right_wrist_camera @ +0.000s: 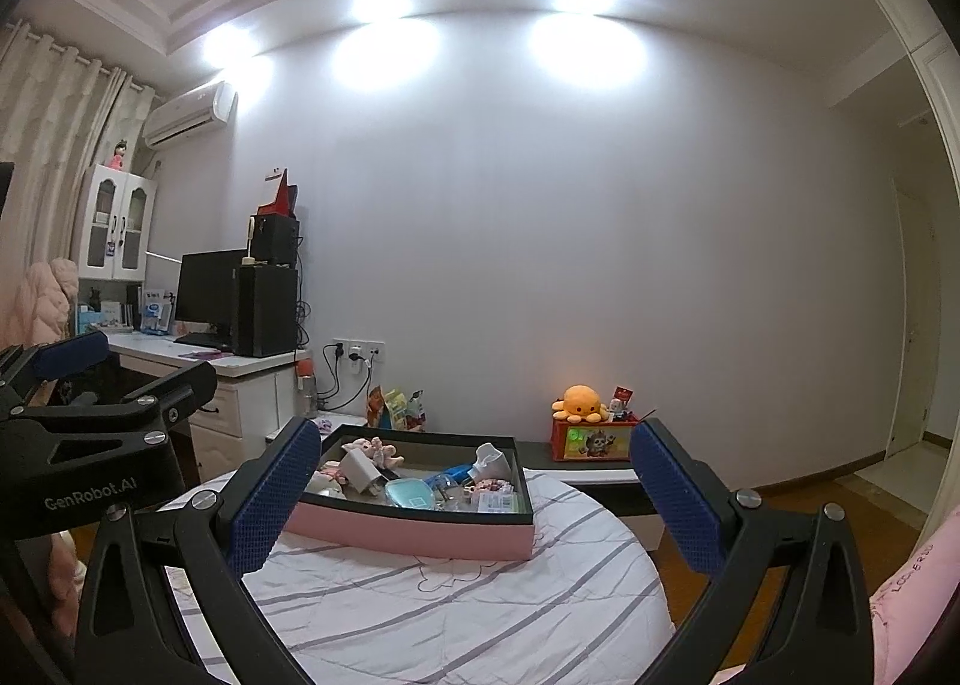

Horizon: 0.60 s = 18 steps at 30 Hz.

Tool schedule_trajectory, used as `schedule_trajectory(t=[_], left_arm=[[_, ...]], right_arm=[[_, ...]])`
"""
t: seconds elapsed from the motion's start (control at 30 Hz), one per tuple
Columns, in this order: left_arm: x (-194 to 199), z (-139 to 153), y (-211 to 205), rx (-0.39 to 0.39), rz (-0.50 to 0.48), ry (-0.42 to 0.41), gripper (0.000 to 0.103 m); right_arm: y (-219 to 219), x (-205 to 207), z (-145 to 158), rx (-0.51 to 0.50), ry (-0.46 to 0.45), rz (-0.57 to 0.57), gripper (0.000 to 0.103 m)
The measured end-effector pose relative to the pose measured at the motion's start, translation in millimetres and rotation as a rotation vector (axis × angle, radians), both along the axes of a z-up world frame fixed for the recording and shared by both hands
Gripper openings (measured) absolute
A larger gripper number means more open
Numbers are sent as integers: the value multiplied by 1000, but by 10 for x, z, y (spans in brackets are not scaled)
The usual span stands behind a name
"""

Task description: Organize rigid objects

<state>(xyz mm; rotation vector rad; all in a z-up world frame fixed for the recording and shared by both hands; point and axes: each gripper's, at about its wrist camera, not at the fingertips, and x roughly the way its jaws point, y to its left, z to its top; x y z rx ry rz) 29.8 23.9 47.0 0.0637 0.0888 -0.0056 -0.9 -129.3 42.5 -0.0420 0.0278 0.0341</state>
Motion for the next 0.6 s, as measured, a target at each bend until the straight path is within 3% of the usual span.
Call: schedule_trajectory(t=[0.6], left_arm=[[45, -29, 19, 8, 4, 20, 103]], right_arm=[[-43, -35, 76, 22, -12, -10, 103]])
